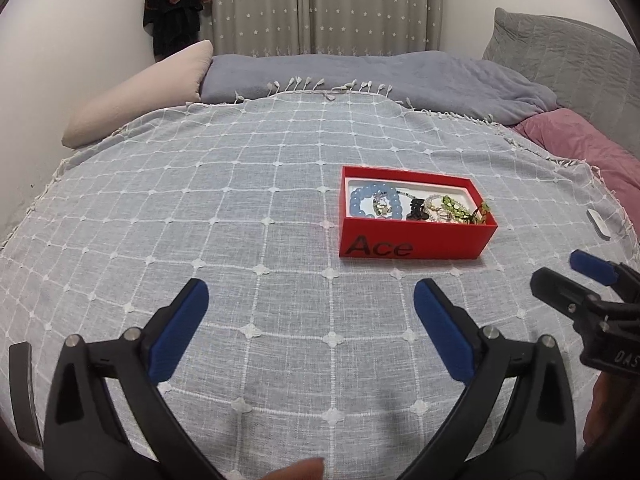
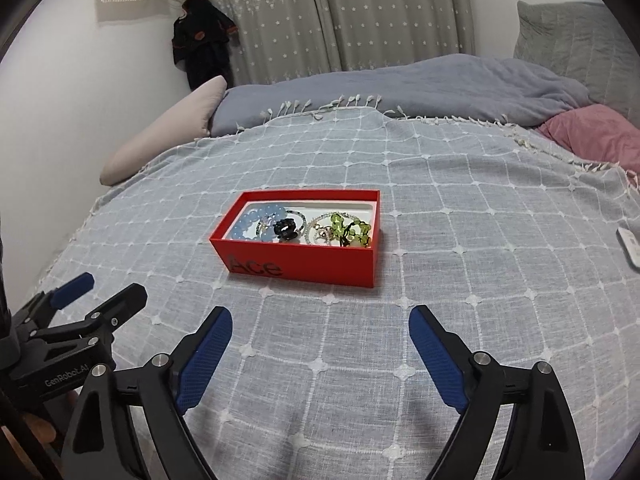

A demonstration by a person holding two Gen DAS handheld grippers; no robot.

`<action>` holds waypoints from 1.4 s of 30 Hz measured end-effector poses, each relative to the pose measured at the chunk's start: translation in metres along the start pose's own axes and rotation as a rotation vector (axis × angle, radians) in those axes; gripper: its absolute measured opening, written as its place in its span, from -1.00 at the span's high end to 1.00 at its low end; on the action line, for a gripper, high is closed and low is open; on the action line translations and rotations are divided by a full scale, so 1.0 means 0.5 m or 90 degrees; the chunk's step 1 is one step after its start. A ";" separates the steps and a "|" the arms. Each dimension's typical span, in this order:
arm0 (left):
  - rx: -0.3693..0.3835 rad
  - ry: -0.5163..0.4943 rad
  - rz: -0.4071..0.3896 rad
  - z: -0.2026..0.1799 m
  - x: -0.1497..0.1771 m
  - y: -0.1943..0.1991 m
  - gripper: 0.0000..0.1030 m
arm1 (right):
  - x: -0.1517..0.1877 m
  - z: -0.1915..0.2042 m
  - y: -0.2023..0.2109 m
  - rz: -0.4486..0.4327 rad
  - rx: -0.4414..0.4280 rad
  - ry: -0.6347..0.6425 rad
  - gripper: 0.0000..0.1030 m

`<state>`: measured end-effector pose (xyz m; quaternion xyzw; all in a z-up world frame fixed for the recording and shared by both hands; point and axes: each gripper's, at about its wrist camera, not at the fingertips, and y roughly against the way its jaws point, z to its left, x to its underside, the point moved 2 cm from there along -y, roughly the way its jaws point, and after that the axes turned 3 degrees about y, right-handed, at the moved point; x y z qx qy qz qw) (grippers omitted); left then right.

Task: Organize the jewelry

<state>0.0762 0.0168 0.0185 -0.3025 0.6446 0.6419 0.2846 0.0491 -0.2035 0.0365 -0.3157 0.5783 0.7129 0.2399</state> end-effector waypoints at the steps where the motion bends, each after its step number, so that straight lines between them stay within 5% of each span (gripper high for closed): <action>1: -0.002 0.000 0.000 -0.001 0.000 -0.002 -0.98 | 0.000 0.003 0.002 -0.004 0.005 0.005 -0.90; 42: -0.012 0.016 -0.004 0.011 0.002 -0.001 -0.99 | 0.014 0.032 -0.008 0.004 0.056 0.043 -1.00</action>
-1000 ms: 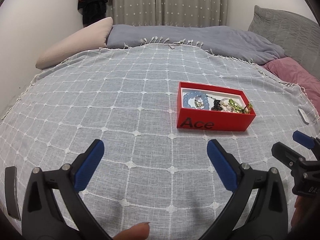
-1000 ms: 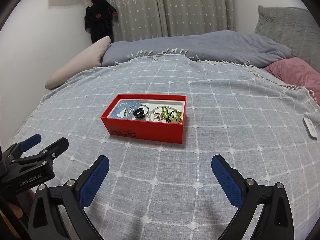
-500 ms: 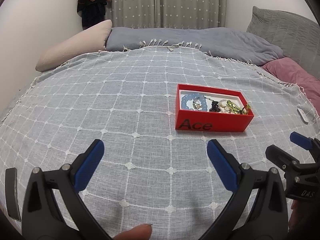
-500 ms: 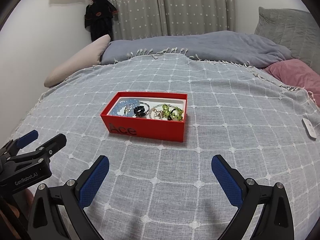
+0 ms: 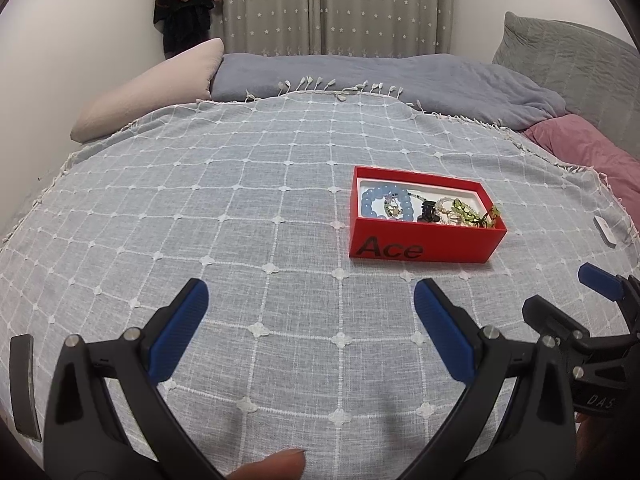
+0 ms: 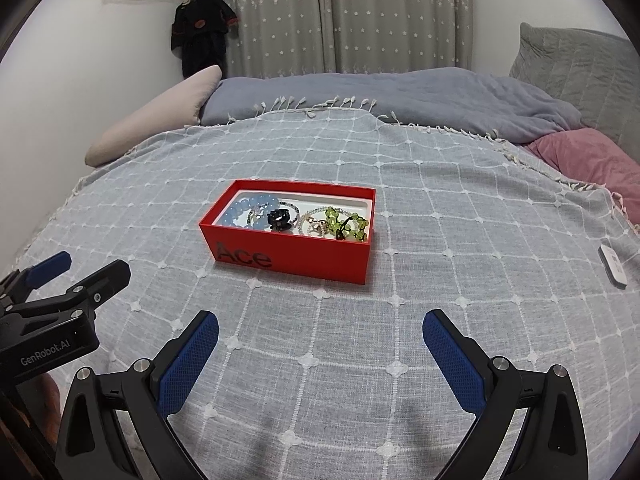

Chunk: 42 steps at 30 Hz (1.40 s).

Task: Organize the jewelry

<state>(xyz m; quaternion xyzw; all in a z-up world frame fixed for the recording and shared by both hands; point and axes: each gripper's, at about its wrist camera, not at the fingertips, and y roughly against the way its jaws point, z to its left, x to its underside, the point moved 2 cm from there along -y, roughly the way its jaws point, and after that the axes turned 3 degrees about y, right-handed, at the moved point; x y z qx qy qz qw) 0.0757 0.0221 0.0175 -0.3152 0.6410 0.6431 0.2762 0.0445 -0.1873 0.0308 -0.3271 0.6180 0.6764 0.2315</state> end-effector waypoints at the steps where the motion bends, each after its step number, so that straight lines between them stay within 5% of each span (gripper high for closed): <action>1: 0.000 -0.001 0.001 -0.001 0.000 0.000 -0.99 | 0.000 0.002 0.000 -0.001 0.003 0.004 -1.00; 42: 0.001 -0.014 -0.008 -0.012 0.003 0.000 -0.99 | 0.002 -0.003 -0.003 0.004 0.024 0.009 -1.00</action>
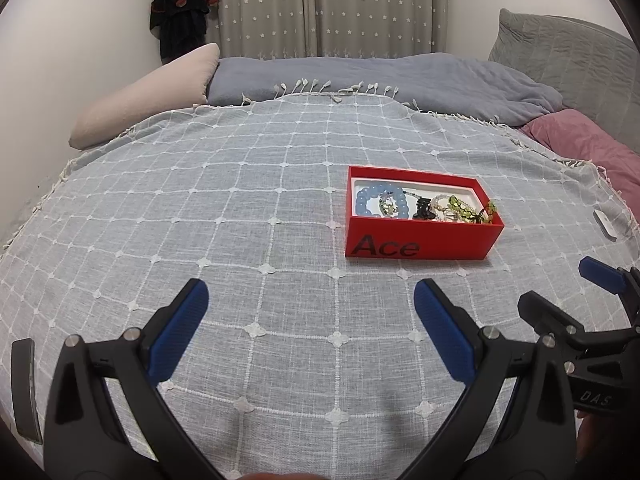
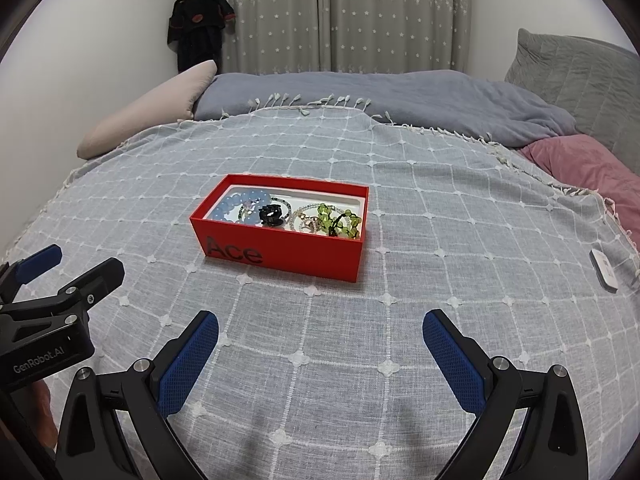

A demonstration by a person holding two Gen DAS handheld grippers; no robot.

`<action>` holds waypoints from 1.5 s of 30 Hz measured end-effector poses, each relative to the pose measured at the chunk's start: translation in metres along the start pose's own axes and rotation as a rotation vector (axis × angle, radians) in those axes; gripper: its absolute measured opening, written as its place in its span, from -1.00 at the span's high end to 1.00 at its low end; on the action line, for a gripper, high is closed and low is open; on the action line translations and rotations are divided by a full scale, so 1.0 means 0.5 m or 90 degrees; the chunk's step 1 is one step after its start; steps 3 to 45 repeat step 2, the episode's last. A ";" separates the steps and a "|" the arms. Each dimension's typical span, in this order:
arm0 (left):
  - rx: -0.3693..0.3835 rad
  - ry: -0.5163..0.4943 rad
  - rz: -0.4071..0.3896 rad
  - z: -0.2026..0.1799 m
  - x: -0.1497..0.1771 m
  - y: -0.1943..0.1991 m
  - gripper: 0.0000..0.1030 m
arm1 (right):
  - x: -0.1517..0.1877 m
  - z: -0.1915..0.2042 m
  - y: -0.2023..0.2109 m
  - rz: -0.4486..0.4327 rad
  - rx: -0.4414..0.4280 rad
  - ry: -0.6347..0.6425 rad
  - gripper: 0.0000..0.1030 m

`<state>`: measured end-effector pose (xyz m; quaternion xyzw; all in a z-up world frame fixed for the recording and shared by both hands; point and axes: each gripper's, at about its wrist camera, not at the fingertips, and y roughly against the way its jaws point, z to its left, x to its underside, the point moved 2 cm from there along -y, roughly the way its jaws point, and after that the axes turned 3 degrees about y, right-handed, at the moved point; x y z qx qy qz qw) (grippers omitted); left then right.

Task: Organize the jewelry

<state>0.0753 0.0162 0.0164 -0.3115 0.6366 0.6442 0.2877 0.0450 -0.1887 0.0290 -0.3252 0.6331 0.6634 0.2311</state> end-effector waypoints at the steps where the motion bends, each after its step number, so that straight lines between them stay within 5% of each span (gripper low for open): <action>1: 0.001 -0.001 -0.001 0.000 -0.001 0.000 -0.99 | 0.000 0.001 -0.001 0.000 0.000 0.001 -1.00; 45: 0.001 -0.002 -0.002 -0.001 -0.001 0.001 -0.99 | 0.000 -0.001 -0.001 -0.001 -0.001 0.001 -1.00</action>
